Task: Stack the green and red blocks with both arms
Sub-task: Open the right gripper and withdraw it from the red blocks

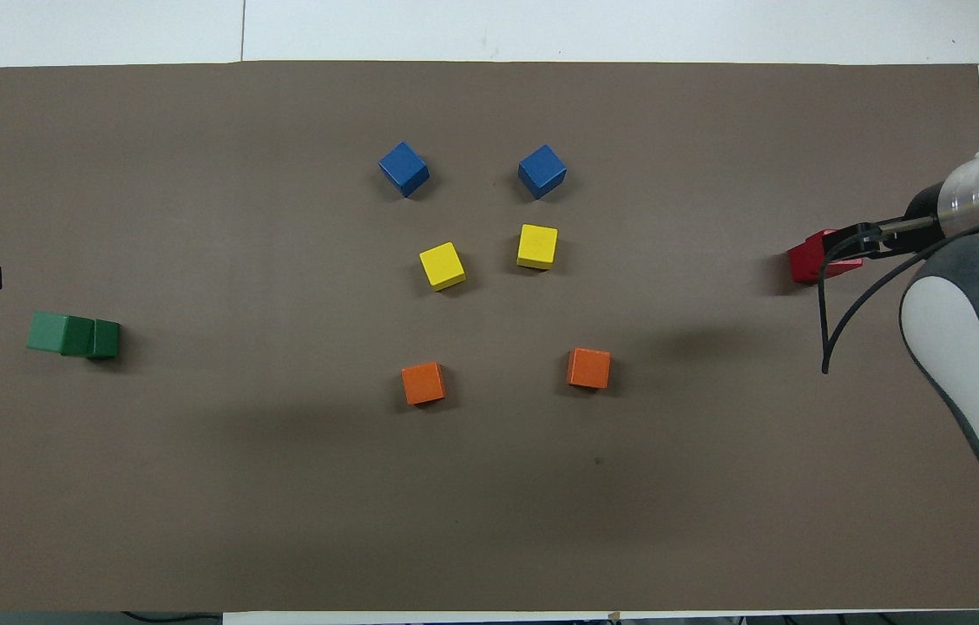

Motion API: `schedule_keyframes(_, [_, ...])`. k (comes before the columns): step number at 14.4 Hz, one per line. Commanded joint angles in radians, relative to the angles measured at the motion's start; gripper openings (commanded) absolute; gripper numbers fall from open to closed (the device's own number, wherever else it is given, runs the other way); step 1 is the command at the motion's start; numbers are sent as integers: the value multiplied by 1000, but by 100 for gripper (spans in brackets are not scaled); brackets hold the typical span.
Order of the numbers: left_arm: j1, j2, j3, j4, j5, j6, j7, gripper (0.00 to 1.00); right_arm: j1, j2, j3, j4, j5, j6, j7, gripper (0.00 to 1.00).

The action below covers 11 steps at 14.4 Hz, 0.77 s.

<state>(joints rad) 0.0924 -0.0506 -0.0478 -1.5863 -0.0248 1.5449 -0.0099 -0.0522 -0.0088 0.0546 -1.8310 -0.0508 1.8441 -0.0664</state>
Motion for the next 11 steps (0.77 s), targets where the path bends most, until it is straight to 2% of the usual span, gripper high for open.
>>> schedule_keyframes(1, [-13, -20, 6, -14, 9, 0, -2, 100, -9, -43, 2, -13, 6, -42, -33, 100])
schedule_keyframes(7, [-13, -20, 6, -14, 9, 1, -4, 100, -11, 36, 2, 195, 5, -262, -26, 100])
schedule_keyframes(11, [-13, -20, 6, -14, 8, 1, -4, 100, -14, 41, 2, 213, 6, -327, -26, 100])
